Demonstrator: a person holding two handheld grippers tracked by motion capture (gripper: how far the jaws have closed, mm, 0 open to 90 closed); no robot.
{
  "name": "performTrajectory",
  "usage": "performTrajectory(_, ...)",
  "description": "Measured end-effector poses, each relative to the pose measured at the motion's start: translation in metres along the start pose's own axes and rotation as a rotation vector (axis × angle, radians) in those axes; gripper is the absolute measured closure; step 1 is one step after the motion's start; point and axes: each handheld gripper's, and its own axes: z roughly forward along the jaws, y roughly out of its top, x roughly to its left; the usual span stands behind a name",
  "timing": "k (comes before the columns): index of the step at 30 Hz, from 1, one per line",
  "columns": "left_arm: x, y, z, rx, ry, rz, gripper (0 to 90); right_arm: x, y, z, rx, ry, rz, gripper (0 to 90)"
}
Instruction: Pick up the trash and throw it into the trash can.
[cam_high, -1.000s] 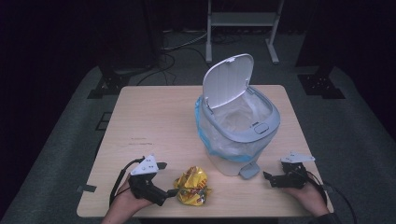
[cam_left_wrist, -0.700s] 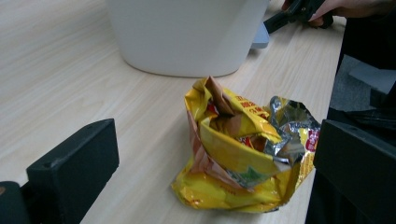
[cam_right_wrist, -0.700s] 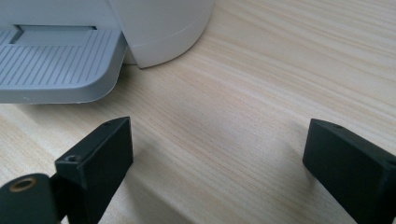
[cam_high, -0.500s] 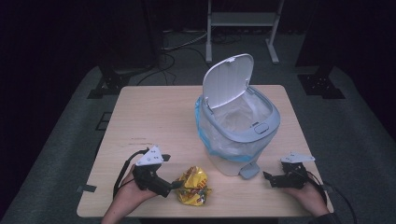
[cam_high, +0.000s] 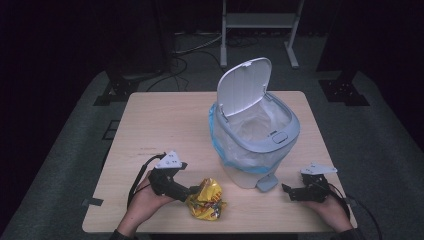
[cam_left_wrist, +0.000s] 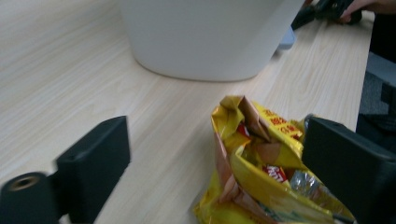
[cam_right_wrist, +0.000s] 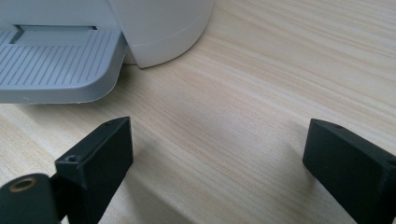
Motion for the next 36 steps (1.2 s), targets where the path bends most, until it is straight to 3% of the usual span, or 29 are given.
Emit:
performTrajectory(19,-0.002,-0.013,0.006,0.144,-0.047,0.005,26.2,0.0,0.0,0.0,0.001,0.006,-0.005,7.4)
performTrajectory(27,-0.002,-0.014,0.006,0.148,-0.083,0.011,37.9,0.001,0.0,0.0,0.001,0.007,-0.005,7.4)
performTrajectory(36,-0.001,-0.013,0.004,0.138,-0.074,0.027,55.6,0.001,0.0,0.0,0.001,0.007,-0.005,7.3)
